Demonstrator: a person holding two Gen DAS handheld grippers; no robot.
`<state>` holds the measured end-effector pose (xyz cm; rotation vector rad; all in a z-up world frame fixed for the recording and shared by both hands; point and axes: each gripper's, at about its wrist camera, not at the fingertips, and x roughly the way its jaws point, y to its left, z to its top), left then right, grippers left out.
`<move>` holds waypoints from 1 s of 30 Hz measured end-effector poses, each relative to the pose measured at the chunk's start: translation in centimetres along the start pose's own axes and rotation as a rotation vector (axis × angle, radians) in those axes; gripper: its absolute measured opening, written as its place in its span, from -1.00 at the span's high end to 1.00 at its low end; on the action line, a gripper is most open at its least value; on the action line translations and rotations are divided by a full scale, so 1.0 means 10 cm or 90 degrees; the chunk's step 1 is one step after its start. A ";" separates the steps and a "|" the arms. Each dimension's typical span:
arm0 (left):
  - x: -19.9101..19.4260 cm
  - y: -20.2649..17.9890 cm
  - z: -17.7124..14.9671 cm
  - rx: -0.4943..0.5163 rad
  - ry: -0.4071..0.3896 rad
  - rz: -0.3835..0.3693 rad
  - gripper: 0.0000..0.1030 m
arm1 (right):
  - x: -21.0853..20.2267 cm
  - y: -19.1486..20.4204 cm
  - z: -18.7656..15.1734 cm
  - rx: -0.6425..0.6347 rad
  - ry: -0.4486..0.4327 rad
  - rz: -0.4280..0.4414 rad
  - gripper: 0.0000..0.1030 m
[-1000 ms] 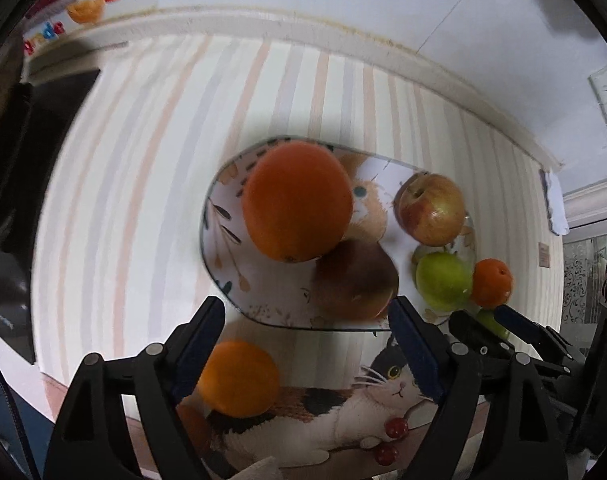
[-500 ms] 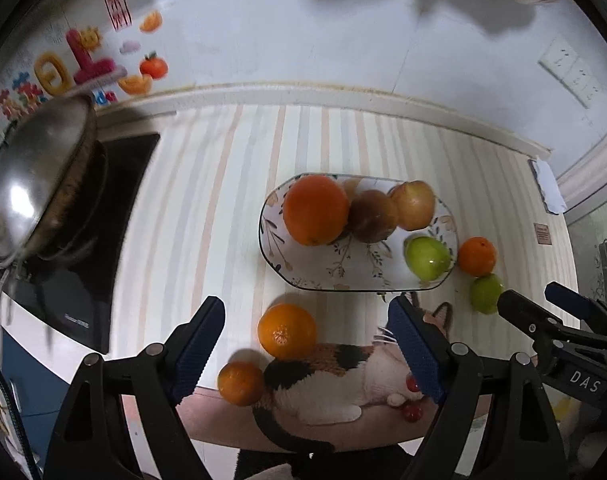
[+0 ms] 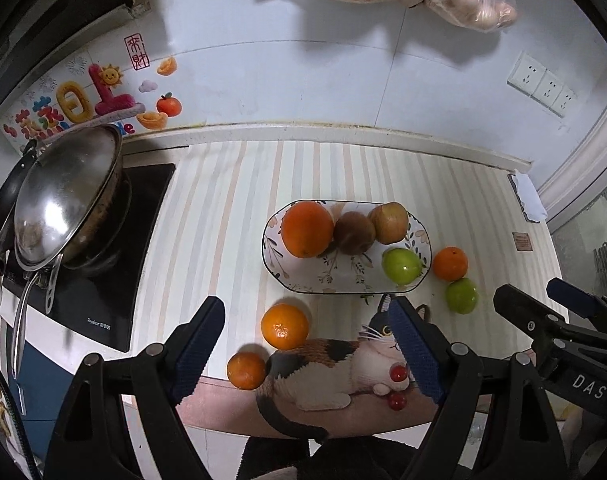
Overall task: Organize fruits
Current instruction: 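Withdraw both tools from the plate and move toward the remaining fruit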
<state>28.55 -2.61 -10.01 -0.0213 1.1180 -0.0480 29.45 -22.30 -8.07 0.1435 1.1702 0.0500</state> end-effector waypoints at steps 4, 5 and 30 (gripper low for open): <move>-0.03 -0.01 -0.01 0.002 -0.001 0.003 -0.62 | -0.08 0.02 -0.03 0.004 -0.007 0.002 -0.80; -0.02 0.00 -0.01 0.002 0.000 0.005 -0.62 | -0.08 0.03 -0.03 0.005 -0.006 0.003 -0.80; 1.88 0.33 -0.27 -0.080 0.254 0.042 -0.74 | 1.60 -1.22 -0.21 0.264 0.140 0.006 -0.80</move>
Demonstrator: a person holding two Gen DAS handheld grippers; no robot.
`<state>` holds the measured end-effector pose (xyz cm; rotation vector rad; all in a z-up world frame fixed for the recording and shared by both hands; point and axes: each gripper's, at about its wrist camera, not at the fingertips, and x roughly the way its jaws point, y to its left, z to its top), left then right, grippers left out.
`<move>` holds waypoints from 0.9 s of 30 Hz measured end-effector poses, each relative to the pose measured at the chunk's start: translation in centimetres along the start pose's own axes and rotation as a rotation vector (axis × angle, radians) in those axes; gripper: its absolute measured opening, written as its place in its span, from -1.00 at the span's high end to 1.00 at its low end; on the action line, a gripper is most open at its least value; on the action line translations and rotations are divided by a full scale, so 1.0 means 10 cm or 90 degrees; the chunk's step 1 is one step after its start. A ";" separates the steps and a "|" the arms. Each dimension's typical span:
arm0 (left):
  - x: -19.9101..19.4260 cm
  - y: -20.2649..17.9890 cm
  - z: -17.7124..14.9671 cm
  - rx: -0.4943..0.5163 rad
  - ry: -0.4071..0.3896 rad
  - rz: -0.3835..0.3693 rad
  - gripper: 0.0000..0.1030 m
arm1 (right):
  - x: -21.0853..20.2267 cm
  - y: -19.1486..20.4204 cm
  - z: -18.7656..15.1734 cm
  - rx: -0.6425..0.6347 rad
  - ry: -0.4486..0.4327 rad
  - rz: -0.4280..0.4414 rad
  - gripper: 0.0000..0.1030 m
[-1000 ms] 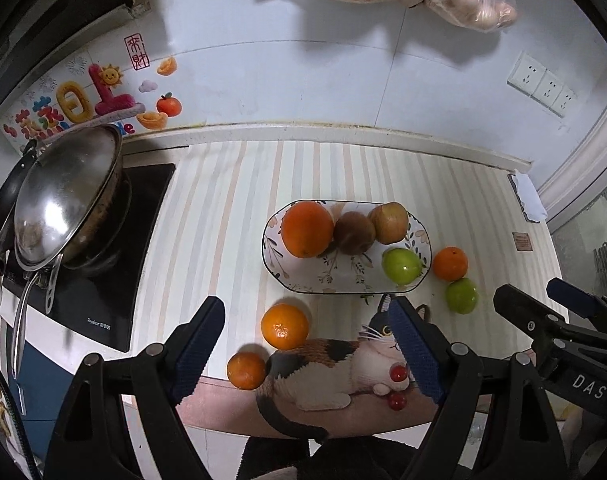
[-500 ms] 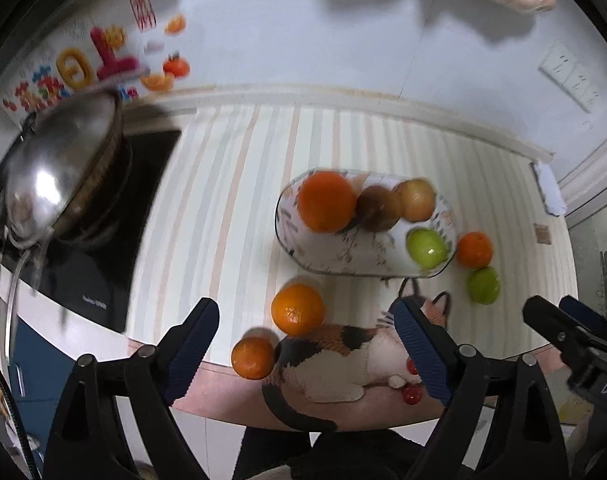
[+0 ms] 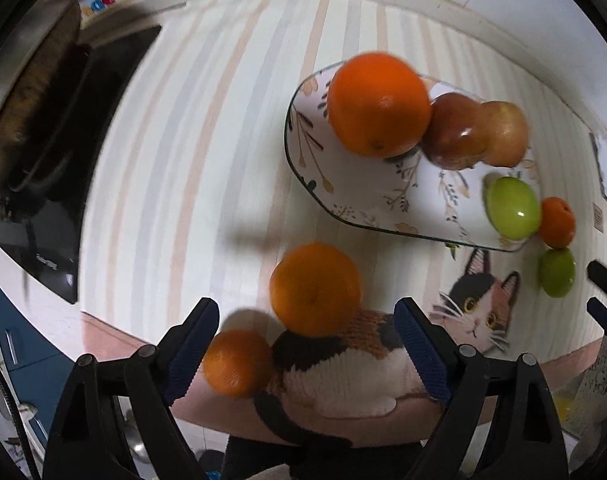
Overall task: Organize fruits
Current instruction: 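Grasp an orange with the left tool while the right tool grasps a tangerine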
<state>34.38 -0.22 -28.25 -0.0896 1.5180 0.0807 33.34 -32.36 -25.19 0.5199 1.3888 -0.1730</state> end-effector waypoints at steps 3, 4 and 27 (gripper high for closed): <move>0.16 -0.01 0.08 -0.013 0.022 0.002 -0.74 | 0.15 -0.13 0.21 0.044 -0.007 0.029 -0.80; 0.20 -0.01 0.09 -0.016 0.029 0.002 -0.74 | 0.19 -0.15 0.27 0.054 -0.008 0.038 -0.80; 0.60 -0.06 0.11 -0.010 0.020 0.001 -0.22 | 0.78 0.12 0.59 -0.068 0.025 0.029 -0.23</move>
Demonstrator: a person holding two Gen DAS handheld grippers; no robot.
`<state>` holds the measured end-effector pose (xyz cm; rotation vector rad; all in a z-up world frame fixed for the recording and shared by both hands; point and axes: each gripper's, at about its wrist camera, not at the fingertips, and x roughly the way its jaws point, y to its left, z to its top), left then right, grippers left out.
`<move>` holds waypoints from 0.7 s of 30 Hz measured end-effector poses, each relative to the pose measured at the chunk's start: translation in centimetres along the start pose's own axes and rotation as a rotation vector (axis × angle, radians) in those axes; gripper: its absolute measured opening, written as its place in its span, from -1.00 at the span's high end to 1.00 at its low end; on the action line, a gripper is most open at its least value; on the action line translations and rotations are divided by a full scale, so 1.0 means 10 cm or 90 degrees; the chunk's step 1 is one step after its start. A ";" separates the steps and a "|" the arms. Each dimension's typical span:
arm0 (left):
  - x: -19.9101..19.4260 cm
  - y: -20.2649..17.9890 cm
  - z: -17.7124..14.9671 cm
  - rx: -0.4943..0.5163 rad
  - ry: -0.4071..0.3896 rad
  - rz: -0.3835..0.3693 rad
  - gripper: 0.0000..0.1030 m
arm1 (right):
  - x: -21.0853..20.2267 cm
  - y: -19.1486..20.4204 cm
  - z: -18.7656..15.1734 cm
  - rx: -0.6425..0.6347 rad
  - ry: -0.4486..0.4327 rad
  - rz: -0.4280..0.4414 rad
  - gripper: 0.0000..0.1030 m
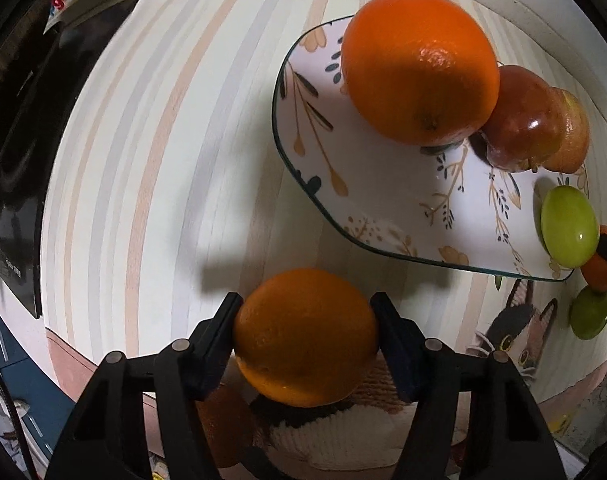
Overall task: Organize fruits
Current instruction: 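Grasp an orange with the left tool while the right tool grasps a tangerine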
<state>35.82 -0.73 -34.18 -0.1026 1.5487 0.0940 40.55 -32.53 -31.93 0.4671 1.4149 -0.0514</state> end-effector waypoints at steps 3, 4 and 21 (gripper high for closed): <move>-0.08 -0.03 -0.04 0.004 -0.011 -0.005 -0.22 | -0.03 0.07 -0.06 -0.015 -0.005 -0.004 -0.23; -0.12 -0.03 -0.05 0.005 -0.015 -0.010 -0.22 | -0.07 0.03 -0.07 -0.018 -0.007 -0.003 -0.23; -0.82 -0.11 0.38 -0.046 -0.019 -0.204 -0.22 | -0.47 0.73 -0.44 -0.129 -0.051 0.092 -0.23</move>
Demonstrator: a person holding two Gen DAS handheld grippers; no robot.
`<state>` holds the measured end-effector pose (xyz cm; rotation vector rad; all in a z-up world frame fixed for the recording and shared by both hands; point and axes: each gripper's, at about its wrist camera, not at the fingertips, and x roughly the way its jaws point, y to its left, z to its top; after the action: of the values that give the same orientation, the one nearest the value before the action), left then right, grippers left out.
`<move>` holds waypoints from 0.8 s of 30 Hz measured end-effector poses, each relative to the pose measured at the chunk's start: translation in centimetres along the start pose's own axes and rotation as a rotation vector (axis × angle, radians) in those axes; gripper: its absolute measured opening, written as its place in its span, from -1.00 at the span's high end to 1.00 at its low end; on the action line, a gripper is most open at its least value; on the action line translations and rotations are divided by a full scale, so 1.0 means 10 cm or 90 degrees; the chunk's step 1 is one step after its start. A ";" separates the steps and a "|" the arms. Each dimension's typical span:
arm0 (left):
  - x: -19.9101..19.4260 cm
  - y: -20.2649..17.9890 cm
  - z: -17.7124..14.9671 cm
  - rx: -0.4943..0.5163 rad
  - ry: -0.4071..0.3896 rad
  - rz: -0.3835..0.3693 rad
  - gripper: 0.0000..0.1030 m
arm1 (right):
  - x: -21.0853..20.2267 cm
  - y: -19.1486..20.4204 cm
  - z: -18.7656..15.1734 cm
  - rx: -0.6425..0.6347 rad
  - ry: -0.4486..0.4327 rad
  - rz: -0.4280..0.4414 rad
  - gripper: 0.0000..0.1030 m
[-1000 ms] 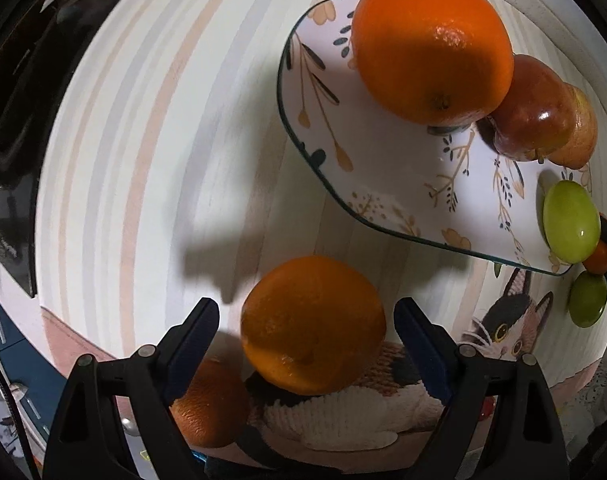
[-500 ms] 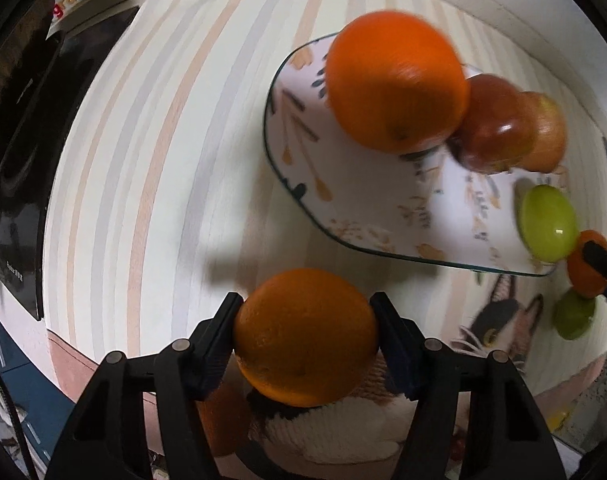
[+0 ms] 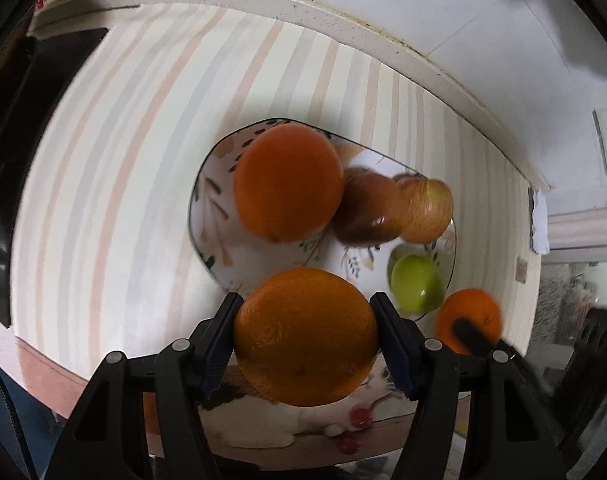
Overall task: Organize fruits
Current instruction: 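Grasp an orange with the left tool while the right tool grasps a tangerine, then set the orange and tangerine on the plate and open both tools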
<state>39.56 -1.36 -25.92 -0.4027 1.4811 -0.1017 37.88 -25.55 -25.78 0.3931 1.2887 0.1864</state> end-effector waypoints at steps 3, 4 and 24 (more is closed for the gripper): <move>0.13 -0.06 0.12 -0.015 0.020 -0.008 -0.23 | 0.10 0.24 -0.02 -0.047 0.002 0.003 -0.23; 0.17 -0.08 0.15 -0.015 0.024 -0.005 -0.23 | 0.13 0.31 -0.03 -0.062 0.004 0.001 -0.23; 0.50 0.07 0.23 -0.015 0.063 0.048 -0.31 | 0.76 0.74 -0.12 -0.199 0.047 -0.050 -0.30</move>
<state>42.22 -1.82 -30.73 -0.3648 1.5949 -0.0444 39.46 -15.88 -30.03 0.0693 1.3192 0.3327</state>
